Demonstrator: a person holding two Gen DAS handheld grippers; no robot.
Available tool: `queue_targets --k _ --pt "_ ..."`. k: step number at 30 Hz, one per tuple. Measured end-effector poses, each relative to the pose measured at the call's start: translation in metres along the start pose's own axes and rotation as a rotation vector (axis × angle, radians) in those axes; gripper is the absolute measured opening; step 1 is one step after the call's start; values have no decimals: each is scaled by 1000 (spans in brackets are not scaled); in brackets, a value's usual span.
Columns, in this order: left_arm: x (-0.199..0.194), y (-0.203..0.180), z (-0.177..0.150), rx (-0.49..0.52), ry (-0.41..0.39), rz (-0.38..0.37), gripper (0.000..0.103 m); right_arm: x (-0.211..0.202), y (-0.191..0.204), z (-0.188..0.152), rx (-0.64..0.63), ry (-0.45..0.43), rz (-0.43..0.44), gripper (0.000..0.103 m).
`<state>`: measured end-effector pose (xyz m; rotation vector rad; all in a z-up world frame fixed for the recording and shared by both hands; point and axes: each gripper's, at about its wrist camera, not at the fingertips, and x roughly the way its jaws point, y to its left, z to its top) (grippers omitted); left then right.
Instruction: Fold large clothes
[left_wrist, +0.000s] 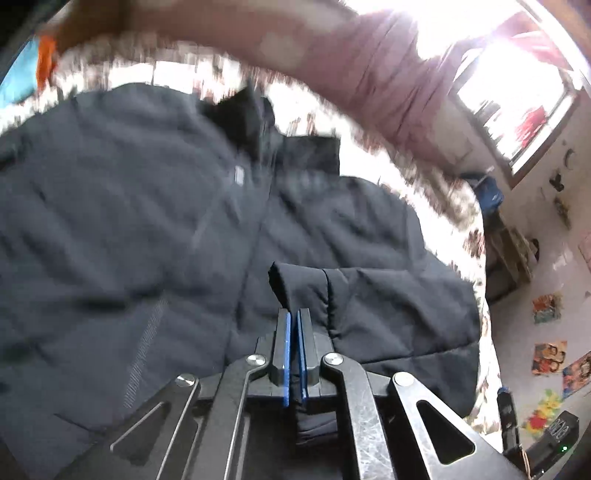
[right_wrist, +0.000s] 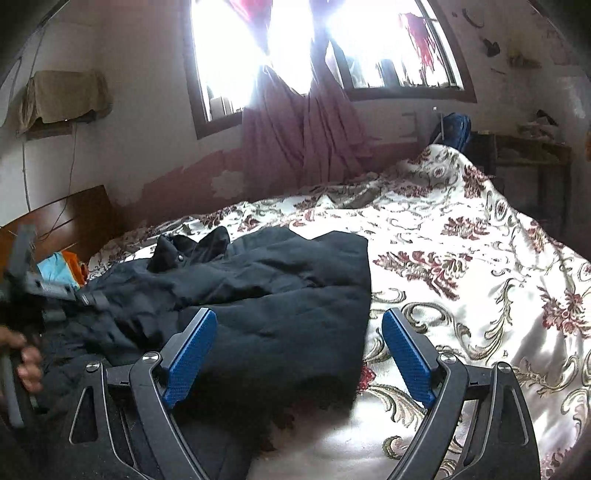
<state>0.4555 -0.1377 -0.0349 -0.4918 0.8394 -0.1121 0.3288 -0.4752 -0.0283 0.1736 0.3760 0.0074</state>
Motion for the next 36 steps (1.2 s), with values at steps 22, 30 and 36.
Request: queue_targets --k 22,30,36 --pt "-115 118 87 131 -288 275 3 86 121 33 -141 206 127 79" --pt "-81 163 77 150 -174 318 3 177 197 16 -269 424 168 48" --pt "-63 186 72 141 -107 308 6 217 229 -31 -387 545 91 48"
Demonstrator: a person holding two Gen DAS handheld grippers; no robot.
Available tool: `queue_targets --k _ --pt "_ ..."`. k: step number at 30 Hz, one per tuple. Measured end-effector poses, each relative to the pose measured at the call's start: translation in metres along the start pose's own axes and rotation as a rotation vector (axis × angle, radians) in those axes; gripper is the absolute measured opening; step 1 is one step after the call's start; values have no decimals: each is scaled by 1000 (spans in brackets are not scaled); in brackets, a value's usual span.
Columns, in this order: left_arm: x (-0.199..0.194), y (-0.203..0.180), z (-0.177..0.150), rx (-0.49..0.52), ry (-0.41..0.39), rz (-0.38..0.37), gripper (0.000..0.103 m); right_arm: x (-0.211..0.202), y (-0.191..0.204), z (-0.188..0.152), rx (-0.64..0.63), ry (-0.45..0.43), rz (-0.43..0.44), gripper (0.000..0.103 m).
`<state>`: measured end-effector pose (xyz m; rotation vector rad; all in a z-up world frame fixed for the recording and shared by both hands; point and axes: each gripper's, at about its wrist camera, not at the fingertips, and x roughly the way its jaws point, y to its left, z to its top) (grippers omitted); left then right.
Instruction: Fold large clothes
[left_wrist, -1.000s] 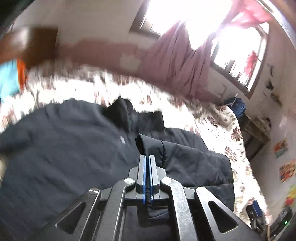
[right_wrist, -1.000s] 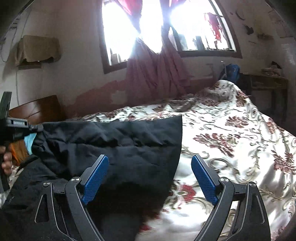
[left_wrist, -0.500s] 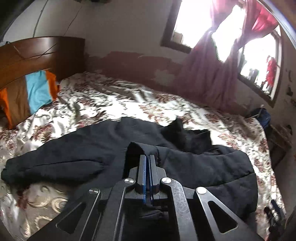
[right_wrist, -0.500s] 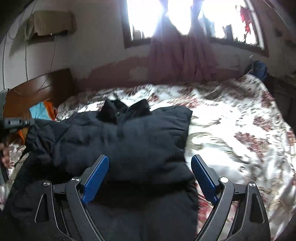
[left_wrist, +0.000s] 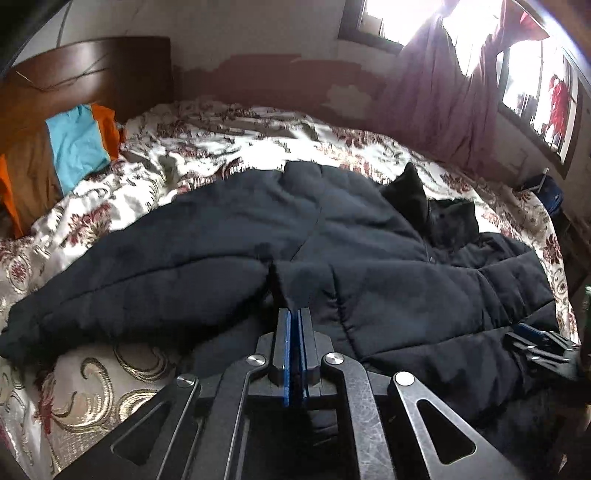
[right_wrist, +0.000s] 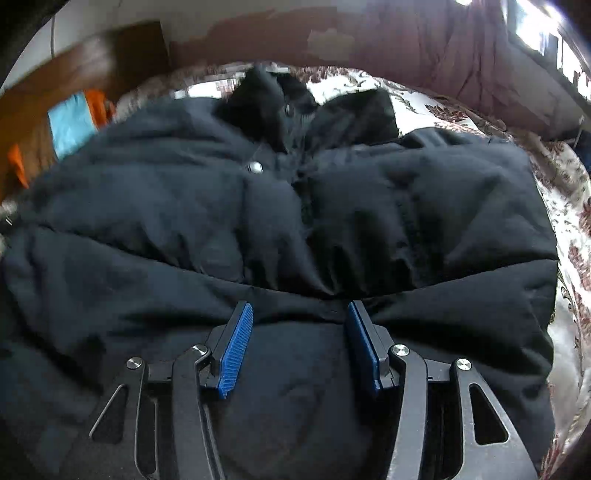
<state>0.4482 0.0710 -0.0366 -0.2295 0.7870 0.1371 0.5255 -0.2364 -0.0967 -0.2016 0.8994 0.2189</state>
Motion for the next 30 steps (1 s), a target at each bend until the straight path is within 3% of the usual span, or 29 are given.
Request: queue_targets --k 4,7,9,11,12,14,17,19,22,26,30 --pt "5 7 -6 10 -1 -55 9 7 4 -6 -19 4 -25 49" --pt "5 11 -10 4 -5 -106 16 10 3 -9 -20 -3 -26 50" --pt "3 16 -12 -28 -5 -156 28 7 4 -12 -26 -20 -31 50" --pt "-3 22 -15 -71 -10 -209 51 5 2 -11 -35 -32 -35 53" --pt "-9 26 -18 -97 -21 -225 57 3 3 -12 -39 -37 -37 54" --pt "-20 33 -21 -129 -43 -220 77 0 2 -12 -44 -47 -46 60" --pt "-39 50 -27 -193 -60 -246 81 -8 5 -17 -37 -48 -62 69" --pt "-49 70 -34 -260 -49 -249 89 -18 6 -23 -19 -48 -59 77" --pt "-59 107 -50 -366 -19 -255 92 -33 5 -32 15 -46 -47 88" --pt "-67 161 -75 -528 3 -278 92 -55 13 -47 41 -15 -69 91" --pt "-72 211 -100 -665 -51 -328 92 -72 32 -53 5 34 -57 92"
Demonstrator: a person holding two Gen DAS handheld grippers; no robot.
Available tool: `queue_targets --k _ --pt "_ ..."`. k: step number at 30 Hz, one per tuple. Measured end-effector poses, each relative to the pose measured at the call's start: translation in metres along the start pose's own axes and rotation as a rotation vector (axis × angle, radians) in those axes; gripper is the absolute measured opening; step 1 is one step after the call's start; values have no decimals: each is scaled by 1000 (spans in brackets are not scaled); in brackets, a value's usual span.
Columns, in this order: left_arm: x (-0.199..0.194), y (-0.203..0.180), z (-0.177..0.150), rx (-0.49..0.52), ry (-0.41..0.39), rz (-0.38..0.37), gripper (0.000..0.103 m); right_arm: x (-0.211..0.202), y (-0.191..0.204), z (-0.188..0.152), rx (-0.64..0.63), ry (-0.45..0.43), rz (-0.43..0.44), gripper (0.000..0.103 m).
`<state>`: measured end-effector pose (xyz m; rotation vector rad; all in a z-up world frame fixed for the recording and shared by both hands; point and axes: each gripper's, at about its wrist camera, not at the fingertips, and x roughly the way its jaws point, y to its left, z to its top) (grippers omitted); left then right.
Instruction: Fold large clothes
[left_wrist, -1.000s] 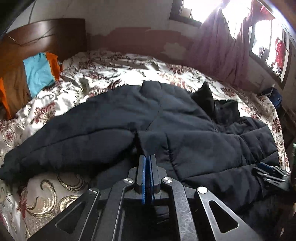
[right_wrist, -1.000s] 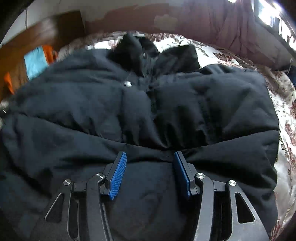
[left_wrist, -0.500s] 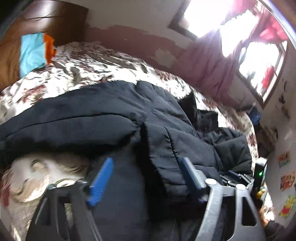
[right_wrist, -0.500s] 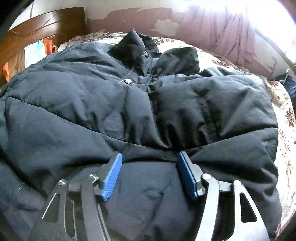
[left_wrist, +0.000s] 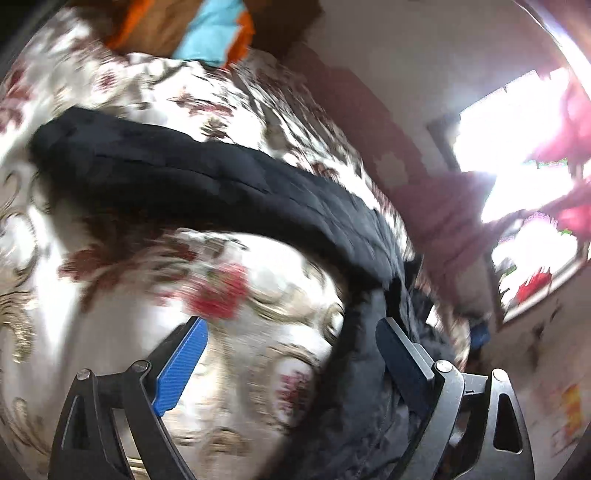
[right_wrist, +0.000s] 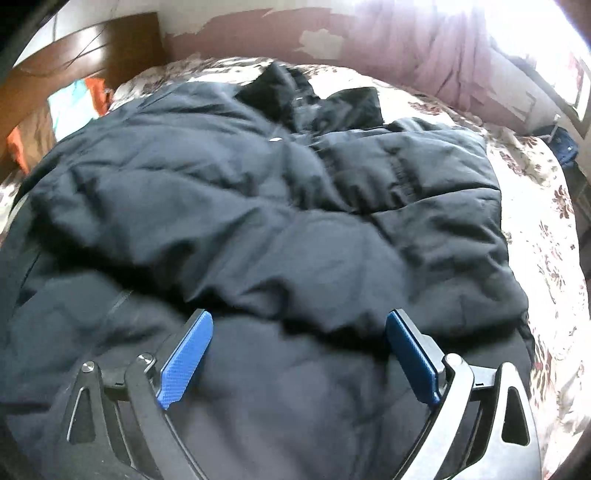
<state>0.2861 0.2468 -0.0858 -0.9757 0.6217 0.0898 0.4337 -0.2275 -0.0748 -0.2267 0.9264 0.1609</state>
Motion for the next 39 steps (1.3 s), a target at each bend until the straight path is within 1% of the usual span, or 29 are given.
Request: queue_targets --k 3,4,6,7,10,12,15,19,23,25,27,29,30,32,33,34,35,36,38,39 --pt "-9 35 8 -84 -61 -55 93 -16 21 6 -41 -7 12 93" --pt "-10 47 13 -118 -80 -58 93 -20 29 10 -44 -13 18 93" --pt "-7 63 26 -168 -94 -21 95 -25 43 22 -29 -23 43 93" --pt "-2 70 35 -191 -90 -5 95 -25 49 29 -14 -26 55 94" --pt "13 88 55 -243 -83 -13 95 -19 69 56 62 -38 97 94" --pt "24 100 67 -289 -88 -28 95 -12 82 70 111 -46 115 94" --pt "40 111 76 -349 -99 -47 95 5 99 93 163 -53 140 94" --pt "58 122 84 -422 -119 -57 95 22 128 114 162 -63 136 94" --pt "61 129 88 -478 -129 -119 95 37 157 126 123 -61 116 94" --pt "58 138 89 -539 -146 -160 94 44 167 128 104 -59 101 94" --pt "53 146 89 -606 -178 -165 91 48 175 124 90 -68 70 96" --pt "50 147 91 -615 -192 -146 79 46 176 120 86 -94 52 99" --pt "50 147 93 -612 -201 -143 75 46 176 119 89 -98 54 100" --pt "48 150 94 -621 -212 -147 52 45 173 119 96 -93 63 101" --pt "48 152 95 -625 -218 -150 46 44 171 119 96 -86 66 101" --pt "48 152 98 -620 -228 -143 32 43 170 120 93 -81 65 101" --pt "48 153 100 -608 -239 -129 16 39 169 121 82 -79 54 101" --pt "45 151 102 -591 -256 -117 11 33 168 121 74 -90 40 101" --pt "37 145 105 -550 -300 -135 8 14 166 119 53 -149 17 101" --pt "31 138 107 -513 -326 -151 8 6 162 117 45 -173 23 101"
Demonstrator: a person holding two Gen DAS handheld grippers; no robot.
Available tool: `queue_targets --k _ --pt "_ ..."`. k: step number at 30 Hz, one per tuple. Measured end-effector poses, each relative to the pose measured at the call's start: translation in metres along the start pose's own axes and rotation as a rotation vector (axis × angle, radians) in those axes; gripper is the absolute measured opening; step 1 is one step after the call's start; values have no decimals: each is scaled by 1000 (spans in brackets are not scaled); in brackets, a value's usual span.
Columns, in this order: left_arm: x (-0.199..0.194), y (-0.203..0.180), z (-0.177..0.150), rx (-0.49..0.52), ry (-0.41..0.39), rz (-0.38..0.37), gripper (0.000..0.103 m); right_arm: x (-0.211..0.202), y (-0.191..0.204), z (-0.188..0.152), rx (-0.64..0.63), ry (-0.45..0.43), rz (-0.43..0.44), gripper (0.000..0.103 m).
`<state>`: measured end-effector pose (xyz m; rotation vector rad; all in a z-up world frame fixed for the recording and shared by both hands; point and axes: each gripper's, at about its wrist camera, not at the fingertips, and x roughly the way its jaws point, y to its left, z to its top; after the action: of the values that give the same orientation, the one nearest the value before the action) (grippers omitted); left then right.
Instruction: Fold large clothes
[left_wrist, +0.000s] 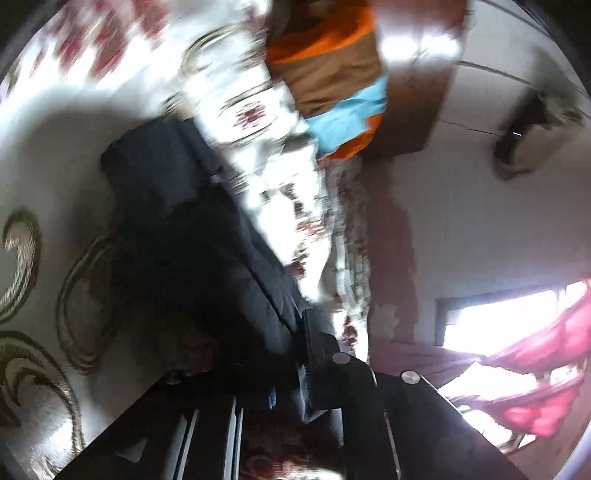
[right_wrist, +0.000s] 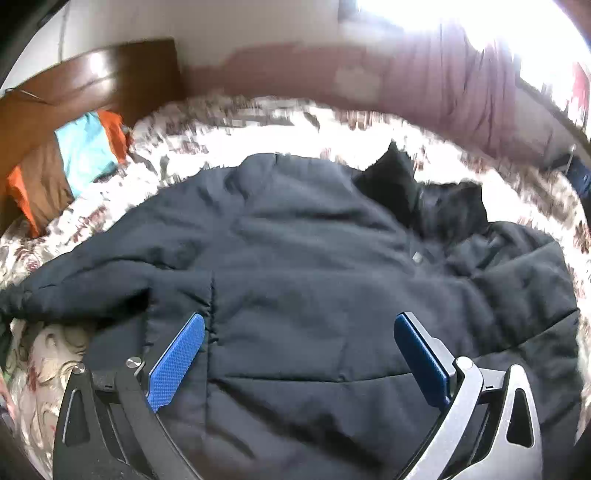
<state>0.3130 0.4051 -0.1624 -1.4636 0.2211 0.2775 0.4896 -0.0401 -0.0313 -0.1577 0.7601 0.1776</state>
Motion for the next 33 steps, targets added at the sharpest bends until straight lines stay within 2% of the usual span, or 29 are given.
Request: queue_targets --k 6,9,12,18,21,26,33 --pt "-28 -90 -13 380 -72 -141 8 -44 -29 -9 -11 -71 23 101" --pt "-49 -143 -40 622 -81 -181 8 -57 -51 -20 26 -78 37 101" --pt "-66 -182 -73 771 -53 -225 8 -64 -74 -33 62 -66 38 101" --pt "-63 -259 -132 927 30 -306 8 -86 -132 -63 92 -84 36 101" --pt "-66 -294 -176 1024 83 -351 8 -100 -168 -78 124 -116 50 101" --pt "-70 -324 -258 1210 173 -390 8 -113 -231 -103 206 -129 13 101" --pt "-51 -325 -376 1384 416 -384 8 -126 -294 -133 319 -136 15 101"
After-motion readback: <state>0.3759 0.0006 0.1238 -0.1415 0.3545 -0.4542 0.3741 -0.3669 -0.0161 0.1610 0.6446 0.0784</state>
